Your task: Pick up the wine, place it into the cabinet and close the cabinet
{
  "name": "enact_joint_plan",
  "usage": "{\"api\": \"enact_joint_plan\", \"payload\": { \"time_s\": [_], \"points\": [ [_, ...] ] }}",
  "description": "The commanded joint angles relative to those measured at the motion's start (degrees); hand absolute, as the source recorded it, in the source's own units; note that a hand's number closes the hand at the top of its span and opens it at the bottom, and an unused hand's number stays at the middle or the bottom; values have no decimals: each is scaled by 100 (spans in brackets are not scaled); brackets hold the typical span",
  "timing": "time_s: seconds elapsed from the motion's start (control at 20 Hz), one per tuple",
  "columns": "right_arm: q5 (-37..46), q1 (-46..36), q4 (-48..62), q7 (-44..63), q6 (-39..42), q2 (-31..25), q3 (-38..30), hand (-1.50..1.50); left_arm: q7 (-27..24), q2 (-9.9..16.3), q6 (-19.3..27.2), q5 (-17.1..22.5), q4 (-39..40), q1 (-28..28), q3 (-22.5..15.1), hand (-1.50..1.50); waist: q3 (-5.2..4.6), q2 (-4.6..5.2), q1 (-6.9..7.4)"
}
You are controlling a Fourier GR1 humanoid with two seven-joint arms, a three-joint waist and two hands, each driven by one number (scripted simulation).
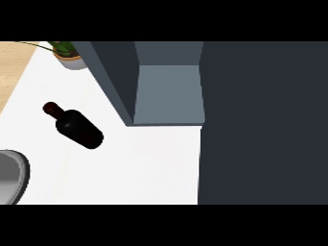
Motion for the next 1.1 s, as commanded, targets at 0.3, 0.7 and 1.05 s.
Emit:
{"api": "enact_joint_plan", "payload": {
  "time_s": [0.3, 0.7, 1.05],
  "points": [
    [-455, 444, -1606, 758, -316, -105, 59, -150, 697, 235, 437, 48, -465, -155, 98, -150, 0, -11, -33],
    [-593, 374, -1681, 802, -365, -188, -71, -150, 462, 290, 453, -15, -498, 57, 392, -150, -3, -14, -30],
    [-463, -101, -1465, 967, -674, -52, 42, -150, 31, 417, 145, -74, 232, 40, 706, -150, -6, 15, -18]
  ]
}}
